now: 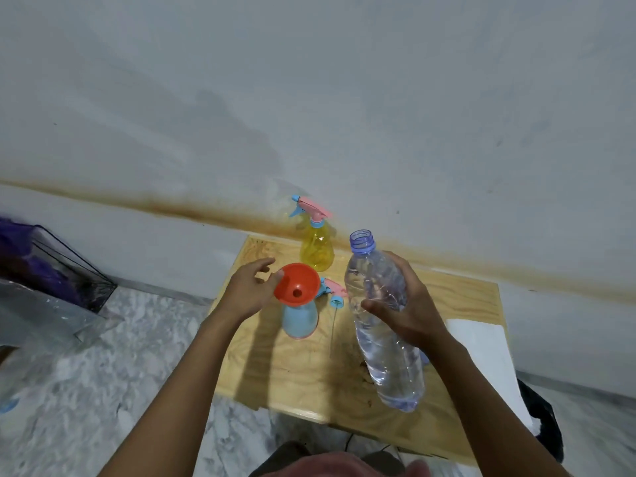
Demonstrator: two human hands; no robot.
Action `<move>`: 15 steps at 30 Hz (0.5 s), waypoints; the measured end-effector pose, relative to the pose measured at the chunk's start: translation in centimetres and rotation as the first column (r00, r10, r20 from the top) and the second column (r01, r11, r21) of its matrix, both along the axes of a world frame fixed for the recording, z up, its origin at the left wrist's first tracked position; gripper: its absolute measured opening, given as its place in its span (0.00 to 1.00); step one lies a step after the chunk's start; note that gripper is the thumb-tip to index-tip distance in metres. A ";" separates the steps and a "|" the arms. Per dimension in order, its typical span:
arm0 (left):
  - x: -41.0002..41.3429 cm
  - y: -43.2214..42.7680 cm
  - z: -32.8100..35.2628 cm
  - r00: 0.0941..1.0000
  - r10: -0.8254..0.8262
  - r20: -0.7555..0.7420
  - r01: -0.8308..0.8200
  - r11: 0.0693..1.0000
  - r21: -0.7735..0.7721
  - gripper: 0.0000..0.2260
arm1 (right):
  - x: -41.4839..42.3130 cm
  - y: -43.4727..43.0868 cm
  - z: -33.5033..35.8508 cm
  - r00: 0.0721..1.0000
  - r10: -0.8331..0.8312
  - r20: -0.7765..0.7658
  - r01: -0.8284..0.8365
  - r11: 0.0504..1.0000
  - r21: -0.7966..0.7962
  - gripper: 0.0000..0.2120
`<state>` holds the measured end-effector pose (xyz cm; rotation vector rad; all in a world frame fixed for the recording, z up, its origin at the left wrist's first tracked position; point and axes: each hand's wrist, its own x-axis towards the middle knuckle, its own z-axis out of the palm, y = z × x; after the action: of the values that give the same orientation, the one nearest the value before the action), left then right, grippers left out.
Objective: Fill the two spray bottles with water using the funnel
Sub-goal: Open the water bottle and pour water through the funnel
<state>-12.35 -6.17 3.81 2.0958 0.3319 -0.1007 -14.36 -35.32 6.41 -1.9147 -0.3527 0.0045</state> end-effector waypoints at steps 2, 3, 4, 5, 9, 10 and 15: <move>0.1 -0.1 -0.2 1.000 0.002 0.021 -0.001 1.000 -0.001 0.18 | -0.1 0.5 -0.1 1.000 0.011 -0.026 -0.011 1.000 -0.014 0.35; 0.1 -0.1 -0.2 0.999 0.005 0.036 -0.005 1.000 -0.001 0.17 | -0.2 0.7 -0.2 0.999 0.020 -0.038 -0.020 1.000 -0.017 0.35; 0.1 -0.2 -0.3 0.999 0.009 0.052 -0.009 1.000 -0.004 0.16 | -0.2 0.9 -0.2 0.998 0.027 -0.048 -0.028 0.999 -0.019 0.35; 0.2 -0.2 -0.3 0.998 0.014 0.068 -0.014 1.000 -0.006 0.15 | -0.3 1.1 -0.2 0.998 0.033 -0.056 -0.034 0.999 -0.021 0.35; 0.2 -0.5 -0.7 0.994 0.028 0.107 -0.029 0.999 0.016 0.12 | -0.4 1.6 -0.6 0.996 0.045 -0.074 -0.048 0.998 -0.038 0.35; 0.3 -0.5 -0.8 0.993 0.031 0.112 -0.033 0.999 0.023 0.11 | -0.4 1.7 -0.7 0.996 0.045 -0.077 -0.049 0.998 -0.049 0.35; 0.6 -0.4 -1.4 0.991 0.065 0.114 -0.065 0.998 -0.004 0.09 | -0.5 2.3 -1.2 0.993 0.061 -0.101 -0.071 0.993 -0.099 0.34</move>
<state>-11.77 -6.59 2.39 2.0785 0.3308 0.0582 -14.85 -32.99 5.21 -1.9947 -0.3553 0.1628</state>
